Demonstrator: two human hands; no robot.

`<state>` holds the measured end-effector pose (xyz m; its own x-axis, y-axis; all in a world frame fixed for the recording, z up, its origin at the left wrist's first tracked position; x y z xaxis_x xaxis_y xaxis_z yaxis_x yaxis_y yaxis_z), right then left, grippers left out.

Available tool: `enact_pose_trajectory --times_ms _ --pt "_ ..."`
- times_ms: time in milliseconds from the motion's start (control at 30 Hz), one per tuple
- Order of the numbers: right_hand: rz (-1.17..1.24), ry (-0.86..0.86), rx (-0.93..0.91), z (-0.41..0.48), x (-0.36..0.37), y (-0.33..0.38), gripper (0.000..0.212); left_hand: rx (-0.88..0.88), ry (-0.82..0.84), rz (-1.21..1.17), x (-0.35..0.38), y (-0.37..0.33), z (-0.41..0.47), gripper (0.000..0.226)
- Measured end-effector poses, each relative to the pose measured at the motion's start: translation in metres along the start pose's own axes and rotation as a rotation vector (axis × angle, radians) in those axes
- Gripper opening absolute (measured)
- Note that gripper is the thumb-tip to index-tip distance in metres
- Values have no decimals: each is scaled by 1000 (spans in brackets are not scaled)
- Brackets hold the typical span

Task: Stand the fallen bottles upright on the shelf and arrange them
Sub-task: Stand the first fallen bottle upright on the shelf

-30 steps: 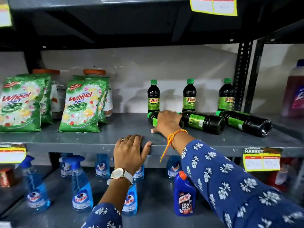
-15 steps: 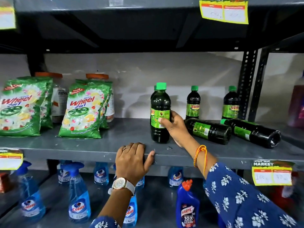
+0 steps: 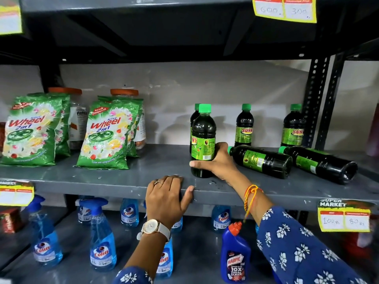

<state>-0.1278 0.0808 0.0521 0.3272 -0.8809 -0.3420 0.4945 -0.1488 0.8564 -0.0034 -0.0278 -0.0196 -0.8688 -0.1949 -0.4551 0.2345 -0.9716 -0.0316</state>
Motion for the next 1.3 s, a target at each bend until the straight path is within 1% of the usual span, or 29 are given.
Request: enact_pose_trajectory --times_ms 67,100,167,200,267,333,400,467,567,633,700,767,867,1067,1300 --pt "137 57 46 1 0 -3 50 -3 2 4 -1 1 0 54" --pt "222 90 72 2 -1 -5 47 -6 7 6 -1 2 -1 55" --pt "302 139 95 2 -4 -6 54 -17 22 9 -1 1 0 56" --pt "304 159 84 2 -6 -6 54 -23 30 8 -2 0 0 57" --pt "255 173 52 0 -6 -3 42 -28 40 1 -2 -2 2 58" --pt "221 138 40 -4 -7 -1 36 -30 43 -1 -2 -2 1 58" --pt "220 118 67 -3 -8 -5 42 -32 45 -1 -2 -3 0 59" --pt "217 152 77 -2 -9 -7 49 -38 45 -3 -2 -4 0 59" --pt "270 186 82 -1 -12 -9 49 -43 37 -6 -2 -6 0 59" --pt "284 162 61 -3 -12 -8 47 -48 41 -4 -2 -7 0 59" --pt "165 81 22 -3 -12 -7 45 -51 52 -2 -1 -6 1 60" --pt "59 38 6 -3 -11 -5 52 -52 63 0 -1 -5 3 60" --pt "15 54 20 -5 -5 -5 58 -58 80 8 1 -1 -1 60" --pt "-48 99 32 -21 -4 -2 56 -92 143 8 1 1 -10 62" --pt "-125 102 -68 -41 -16 16 53 -94 169 19 -4 -2 3 63"
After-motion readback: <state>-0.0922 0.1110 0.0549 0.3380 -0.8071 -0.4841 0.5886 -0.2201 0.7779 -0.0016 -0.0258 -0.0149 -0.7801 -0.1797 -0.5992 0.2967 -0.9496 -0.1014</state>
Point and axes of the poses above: each hand's wrist, its own z-axis towards the middle knuckle, its own x-axis out of the palm, y = z × x, the point moved 2 cm from there along z, towards the middle knuckle
